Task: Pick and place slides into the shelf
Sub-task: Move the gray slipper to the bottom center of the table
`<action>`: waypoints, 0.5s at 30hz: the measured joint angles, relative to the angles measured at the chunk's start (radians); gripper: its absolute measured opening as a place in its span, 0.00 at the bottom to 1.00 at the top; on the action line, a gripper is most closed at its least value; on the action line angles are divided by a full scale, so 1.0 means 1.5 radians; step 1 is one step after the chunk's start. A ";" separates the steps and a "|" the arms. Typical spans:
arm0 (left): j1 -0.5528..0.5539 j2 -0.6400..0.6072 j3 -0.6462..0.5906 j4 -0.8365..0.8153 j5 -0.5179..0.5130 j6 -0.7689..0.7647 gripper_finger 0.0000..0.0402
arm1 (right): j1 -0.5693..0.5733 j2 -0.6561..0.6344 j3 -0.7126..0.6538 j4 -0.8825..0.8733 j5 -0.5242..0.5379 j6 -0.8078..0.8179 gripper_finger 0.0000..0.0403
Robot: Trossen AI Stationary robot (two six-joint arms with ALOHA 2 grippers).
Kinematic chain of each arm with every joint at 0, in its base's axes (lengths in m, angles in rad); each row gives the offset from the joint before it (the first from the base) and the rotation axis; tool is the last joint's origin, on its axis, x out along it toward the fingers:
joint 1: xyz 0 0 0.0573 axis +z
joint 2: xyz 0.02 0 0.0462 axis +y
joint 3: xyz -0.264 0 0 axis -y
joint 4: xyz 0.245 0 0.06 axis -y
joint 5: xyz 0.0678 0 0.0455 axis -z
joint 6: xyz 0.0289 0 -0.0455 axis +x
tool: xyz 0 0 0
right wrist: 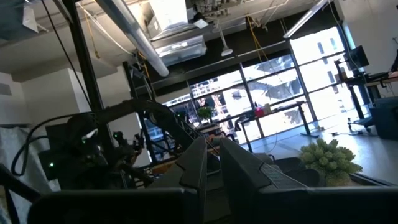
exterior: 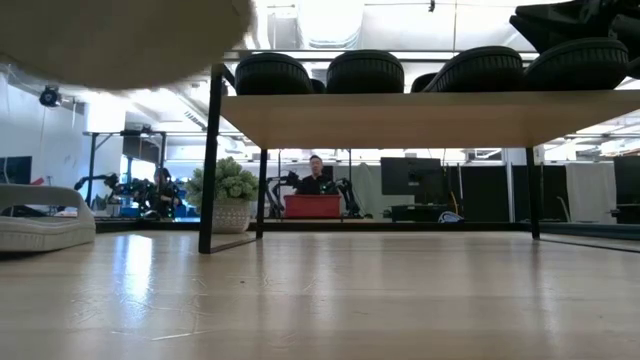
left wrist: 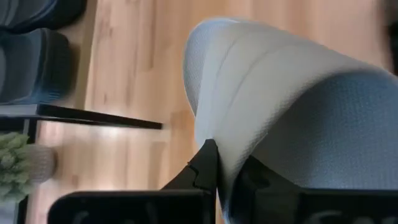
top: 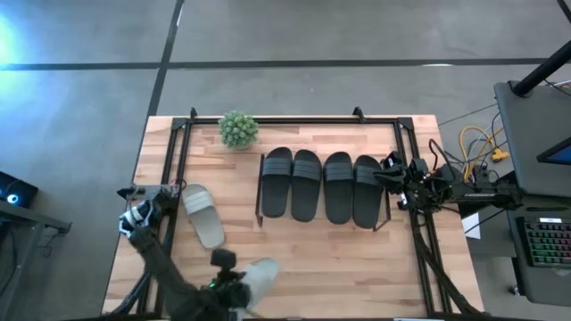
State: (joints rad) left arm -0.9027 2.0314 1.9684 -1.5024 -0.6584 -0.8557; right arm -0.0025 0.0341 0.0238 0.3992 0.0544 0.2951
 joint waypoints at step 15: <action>0.129 0.114 0.103 0.055 0.003 0.016 0.00 | 0.000 0.000 0.000 0.000 0.000 0.000 0.10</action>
State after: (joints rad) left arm -0.7099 2.2020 2.1229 -1.4198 -0.6538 -0.8322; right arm -0.0027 0.0345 0.0238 0.3994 0.0544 0.2951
